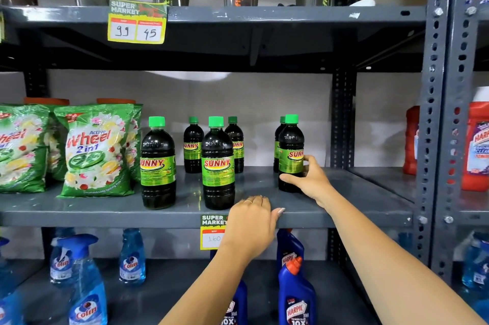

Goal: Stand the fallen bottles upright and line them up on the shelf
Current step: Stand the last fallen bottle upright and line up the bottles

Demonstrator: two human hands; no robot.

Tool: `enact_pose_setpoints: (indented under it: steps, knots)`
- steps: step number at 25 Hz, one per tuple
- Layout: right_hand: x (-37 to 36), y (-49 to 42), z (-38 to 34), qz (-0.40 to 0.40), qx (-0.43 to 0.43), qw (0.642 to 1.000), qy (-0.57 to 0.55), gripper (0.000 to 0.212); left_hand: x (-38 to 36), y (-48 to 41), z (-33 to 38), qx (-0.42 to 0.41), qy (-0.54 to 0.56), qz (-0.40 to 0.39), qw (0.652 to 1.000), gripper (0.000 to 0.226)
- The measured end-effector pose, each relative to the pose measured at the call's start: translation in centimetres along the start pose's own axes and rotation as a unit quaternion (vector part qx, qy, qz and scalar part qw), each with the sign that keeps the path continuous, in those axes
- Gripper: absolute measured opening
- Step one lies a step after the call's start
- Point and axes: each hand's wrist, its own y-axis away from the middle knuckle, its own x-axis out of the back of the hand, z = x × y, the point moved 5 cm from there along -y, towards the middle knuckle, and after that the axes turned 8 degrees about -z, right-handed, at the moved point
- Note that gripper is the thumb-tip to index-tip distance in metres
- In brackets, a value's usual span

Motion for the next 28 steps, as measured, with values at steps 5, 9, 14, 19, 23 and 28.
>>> enact_pose_setpoints:
  steps: [5,9,14,19,23,28]
  knots:
    - [-0.1,0.1,-0.1,-0.023,-0.004,0.999,-0.034,0.084,0.0,0.0,0.0,-0.001,0.004,0.001,1.000,0.051]
    - [-0.1,0.2,-0.2,0.008,-0.013,1.000,0.014,0.075,-0.1,0.0,0.1,0.001,0.006,-0.001,1.000,0.052]
    - [0.2,0.4,-0.5,0.011,-0.029,0.999,0.031,0.089,0.1,0.1,0.1,0.002,0.008,-0.020,1.000,0.055]
    - [0.3,1.1,-1.3,0.021,-0.040,0.996,0.075,0.075,0.3,0.2,0.1,0.002,0.014,-0.042,0.999,0.057]
    - [0.7,3.1,-2.6,0.033,-0.034,0.992,0.117,0.070,0.5,0.2,0.1,-0.003,0.008,-0.061,0.998,0.057]
    - [1.2,6.9,-3.7,0.035,-0.014,0.990,0.135,0.074,0.4,0.2,-0.1,-0.007,0.002,-0.058,0.998,0.057]
